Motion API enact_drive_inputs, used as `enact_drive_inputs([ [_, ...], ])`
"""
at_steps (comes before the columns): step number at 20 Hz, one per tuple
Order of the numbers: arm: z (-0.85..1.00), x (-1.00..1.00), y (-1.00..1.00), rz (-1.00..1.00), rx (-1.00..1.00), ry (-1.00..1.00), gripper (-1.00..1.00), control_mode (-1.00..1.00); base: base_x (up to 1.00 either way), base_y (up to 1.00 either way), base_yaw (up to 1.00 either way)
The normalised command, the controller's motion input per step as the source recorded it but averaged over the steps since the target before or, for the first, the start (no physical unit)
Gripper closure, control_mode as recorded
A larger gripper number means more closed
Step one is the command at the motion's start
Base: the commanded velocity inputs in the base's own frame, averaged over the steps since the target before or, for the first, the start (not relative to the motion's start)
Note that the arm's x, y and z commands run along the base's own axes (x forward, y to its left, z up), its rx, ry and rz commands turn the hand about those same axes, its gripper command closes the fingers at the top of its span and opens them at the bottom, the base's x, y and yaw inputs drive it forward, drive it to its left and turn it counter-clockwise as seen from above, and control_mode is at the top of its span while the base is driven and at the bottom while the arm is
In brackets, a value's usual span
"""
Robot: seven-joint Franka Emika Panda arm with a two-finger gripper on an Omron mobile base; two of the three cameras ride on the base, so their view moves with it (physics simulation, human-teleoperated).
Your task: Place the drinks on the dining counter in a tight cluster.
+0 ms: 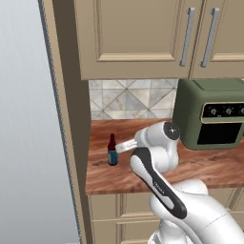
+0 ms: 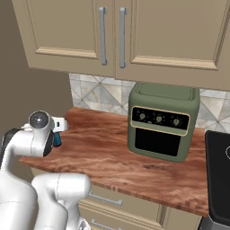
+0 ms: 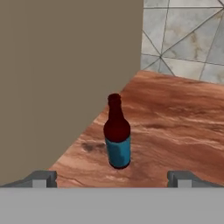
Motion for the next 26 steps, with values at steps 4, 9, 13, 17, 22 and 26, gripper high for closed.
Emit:
enact_drive_inputs([
  [4, 0.00, 0.00, 0.00, 0.07, -0.01, 0.00, -1.00, -1.00, 0.00, 0.00, 0.00],
  [9, 0.00, 0.00, -0.14, 0.33, 0.00, -0.03, -1.00, -1.00, 0.00, 0.00, 0.00],
  [13, 0.00, 0.00, -0.15, 0.34, 0.00, -0.07, -1.00, -1.00, 0.00, 0.00, 0.00],
  [17, 0.04, 0.00, -0.18, 0.27, 0.00, -0.11, -1.00, -1.00, 0.00, 0.00, 0.00],
  [22, 0.00, 0.11, 0.00, 0.19, 0.00, -0.08, -1.00, -1.00, 0.00, 0.00, 0.00],
  [26, 0.00, 0.13, 0.00, 0.16, 0.00, 0.00, -1.00, -1.00, 0.00, 0.00, 0.00],
])
